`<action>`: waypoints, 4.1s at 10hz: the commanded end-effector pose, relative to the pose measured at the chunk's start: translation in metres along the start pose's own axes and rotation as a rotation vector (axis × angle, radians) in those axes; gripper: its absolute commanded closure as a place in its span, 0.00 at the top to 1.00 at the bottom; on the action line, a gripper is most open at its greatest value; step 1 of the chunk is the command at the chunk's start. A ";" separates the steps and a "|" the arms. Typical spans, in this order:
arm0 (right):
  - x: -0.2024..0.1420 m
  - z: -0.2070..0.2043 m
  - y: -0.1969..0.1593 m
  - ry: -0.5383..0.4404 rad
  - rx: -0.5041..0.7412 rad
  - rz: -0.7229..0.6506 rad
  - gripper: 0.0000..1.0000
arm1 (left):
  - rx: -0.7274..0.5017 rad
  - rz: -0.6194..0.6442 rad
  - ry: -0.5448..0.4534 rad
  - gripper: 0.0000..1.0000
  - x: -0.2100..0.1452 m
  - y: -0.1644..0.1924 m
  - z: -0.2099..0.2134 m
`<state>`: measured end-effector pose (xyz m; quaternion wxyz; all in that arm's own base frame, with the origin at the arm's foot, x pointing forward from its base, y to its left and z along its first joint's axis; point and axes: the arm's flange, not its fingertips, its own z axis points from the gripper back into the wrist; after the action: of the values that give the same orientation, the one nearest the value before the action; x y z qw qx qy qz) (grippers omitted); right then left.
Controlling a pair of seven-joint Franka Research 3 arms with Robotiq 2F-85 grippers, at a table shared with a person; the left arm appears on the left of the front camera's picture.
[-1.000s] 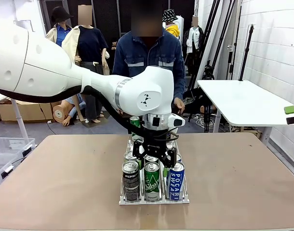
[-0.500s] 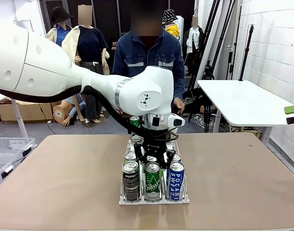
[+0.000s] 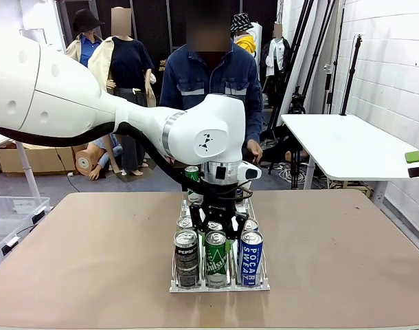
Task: Retrieve and hand over the desired beverage to the person.
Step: Pick up a can of the same type that the person held from the Automatic Can Dispenser.
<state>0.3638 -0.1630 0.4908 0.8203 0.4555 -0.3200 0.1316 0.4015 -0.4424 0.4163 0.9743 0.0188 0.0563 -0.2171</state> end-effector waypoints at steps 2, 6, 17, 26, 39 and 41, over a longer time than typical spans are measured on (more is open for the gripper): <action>0.001 0.000 0.001 -0.004 0.006 -0.003 1.00 | 0.004 -0.015 0.000 0.00 -0.002 -0.004 0.000; 0.001 0.000 0.001 -0.004 0.006 -0.003 1.00 | 0.004 -0.015 0.000 0.00 -0.002 -0.004 0.000; 0.001 0.000 0.001 -0.004 0.006 -0.003 1.00 | 0.110 0.042 -0.092 0.00 -0.095 -0.017 0.187; 0.001 0.000 0.001 -0.004 0.006 -0.003 1.00 | 0.129 0.258 -0.152 0.00 -0.161 0.128 0.210; 0.001 0.000 0.001 -0.004 0.006 -0.003 1.00 | -0.029 0.353 -0.129 0.00 -0.195 0.179 0.221; 0.001 0.000 0.001 -0.004 0.006 -0.003 1.00 | -0.029 0.353 -0.129 0.00 -0.195 0.179 0.221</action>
<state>0.3638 -0.1631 0.4907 0.8204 0.4554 -0.3199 0.1314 0.3232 -0.2150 0.6554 0.9992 0.0001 -0.0012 -0.0403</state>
